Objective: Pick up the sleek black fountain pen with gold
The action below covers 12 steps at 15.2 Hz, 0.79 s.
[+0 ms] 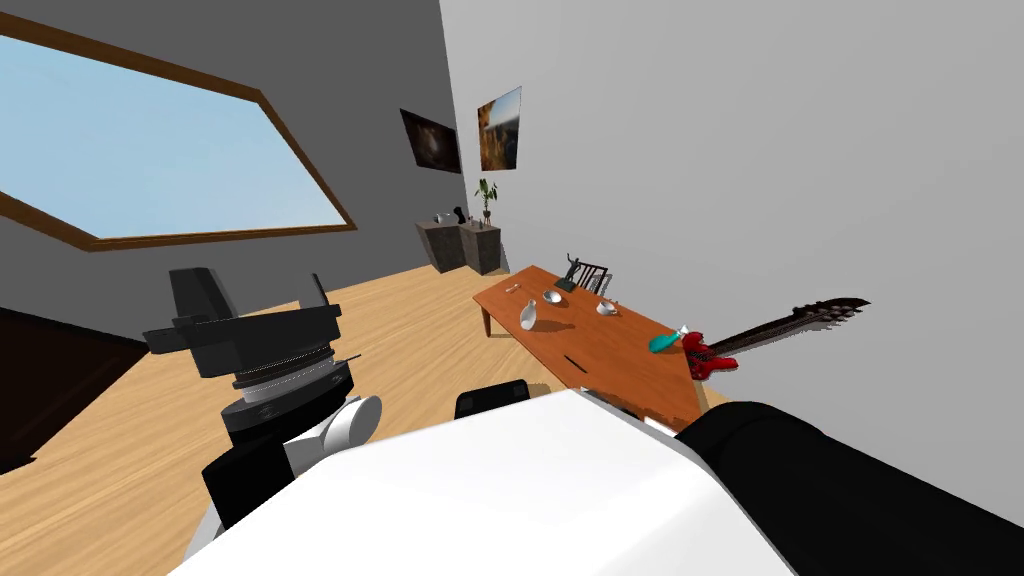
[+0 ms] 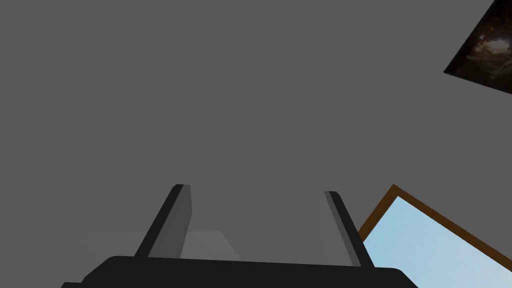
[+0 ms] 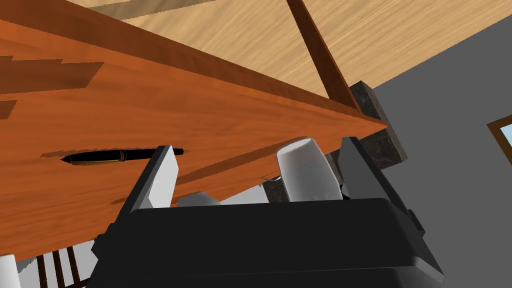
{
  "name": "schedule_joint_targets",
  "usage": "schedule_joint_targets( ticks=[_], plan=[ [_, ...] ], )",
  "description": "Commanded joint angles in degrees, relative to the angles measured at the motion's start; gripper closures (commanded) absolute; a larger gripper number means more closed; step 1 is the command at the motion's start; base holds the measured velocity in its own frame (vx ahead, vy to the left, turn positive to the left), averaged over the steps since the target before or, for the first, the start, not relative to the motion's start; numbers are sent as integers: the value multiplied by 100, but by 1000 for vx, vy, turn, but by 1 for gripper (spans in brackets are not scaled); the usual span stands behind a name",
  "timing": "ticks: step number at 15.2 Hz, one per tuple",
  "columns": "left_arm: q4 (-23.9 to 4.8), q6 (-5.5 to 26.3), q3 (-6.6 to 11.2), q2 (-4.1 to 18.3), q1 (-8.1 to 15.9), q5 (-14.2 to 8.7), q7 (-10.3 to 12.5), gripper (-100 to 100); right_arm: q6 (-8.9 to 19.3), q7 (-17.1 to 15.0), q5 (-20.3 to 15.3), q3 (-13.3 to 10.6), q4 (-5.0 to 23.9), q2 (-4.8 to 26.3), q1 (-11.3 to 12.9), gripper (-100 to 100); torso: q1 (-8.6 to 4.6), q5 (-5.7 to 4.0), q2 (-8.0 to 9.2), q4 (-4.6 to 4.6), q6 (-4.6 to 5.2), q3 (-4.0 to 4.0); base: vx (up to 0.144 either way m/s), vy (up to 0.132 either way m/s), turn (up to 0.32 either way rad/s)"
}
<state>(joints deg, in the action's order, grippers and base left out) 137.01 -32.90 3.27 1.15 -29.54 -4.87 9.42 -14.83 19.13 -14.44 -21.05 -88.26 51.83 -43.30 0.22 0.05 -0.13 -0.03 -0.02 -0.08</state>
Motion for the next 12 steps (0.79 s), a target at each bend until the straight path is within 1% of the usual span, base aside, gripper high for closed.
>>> schedule_joint_targets(
  ticks=[1, 2, 3, 4, 5, 6, 7, 10, 11, 12],
  plan=[
    [0, 0, 0, 0, 0, 0, 0, 0, 24, 65, -68, -95, 176, 101, -33, -100, 0, 0, 0, 0, 0, 0, 63, 28, 224],
    [0, 0, 0, 0, 0, 0, 0, 0, 69, 119, -149, -219, 372, 259, -80, -100, -1, 0, 1, 0, 0, 0, 81, 43, 372],
    [0, 0, 0, 0, 1, 0, 0, 0, 113, 172, -226, -342, 507, 406, -124, -100, 1, 1, -5, 0, -5, -2, 108, 51, 487],
    [0, 0, -1, 0, 0, 0, 0, 0, 113, 172, -226, -342, 563, 406, -124, -100, 4, 1, -12, -2, -5, -6, 106, 31, 327],
    [0, 0, 0, 0, 0, 0, 0, 0, 156, 223, -300, -462, 748, 542, -164, -100, 2, 2, -13, -3, 0, -8, 119, 31, 319],
    [0, 0, 0, 0, 0, 0, 0, 0, 156, 223, -300, -462, 748, 542, -164, -100, 1, 3, -18, -4, -2, -10, 112, 22, 226],
    [0, 0, 0, 0, -1, 0, 0, 0, 196, 272, -369, -580, 924, 665, -200, -100, 0, 1, -19, -4, 0, -11, 110, 26, 272],
    [0, 0, 0, 0, 0, 0, 0, 0, 302, 401, -548, -915, 1395, 953, -280, -100, 1, 1, -33, -6, -6, -18, 156, 26, 472],
    [0, 0, 0, 0, 0, 0, 0, 0, 332, 438, -599, -1020, 1524, 1019, -296, -100, 0, 3, -42, -8, -8, -24, 177, -12, 493],
    [0, 0, 0, 1, -1, 0, 0, 0, 332, 438, -599, -1020, 1529, 1019, -296, -100, -6, 0, -46, -9, -7, -26, 149, -29, 238]
  ],
)
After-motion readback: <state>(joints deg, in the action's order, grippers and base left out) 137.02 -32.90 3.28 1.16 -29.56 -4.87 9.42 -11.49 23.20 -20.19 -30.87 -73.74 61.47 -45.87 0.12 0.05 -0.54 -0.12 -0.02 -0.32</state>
